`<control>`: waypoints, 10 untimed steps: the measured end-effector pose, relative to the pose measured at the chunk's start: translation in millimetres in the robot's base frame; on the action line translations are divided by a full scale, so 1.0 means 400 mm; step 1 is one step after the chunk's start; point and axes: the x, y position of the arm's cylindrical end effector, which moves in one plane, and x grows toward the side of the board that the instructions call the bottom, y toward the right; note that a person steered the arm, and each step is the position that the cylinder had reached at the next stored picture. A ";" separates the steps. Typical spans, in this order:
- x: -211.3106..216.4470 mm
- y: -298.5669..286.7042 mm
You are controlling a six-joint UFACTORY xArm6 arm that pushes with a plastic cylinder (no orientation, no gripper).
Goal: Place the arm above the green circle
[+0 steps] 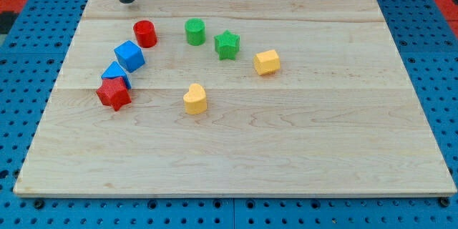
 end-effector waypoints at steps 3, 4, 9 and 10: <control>0.028 0.209; 0.035 0.213; 0.150 0.288; 0.169 0.298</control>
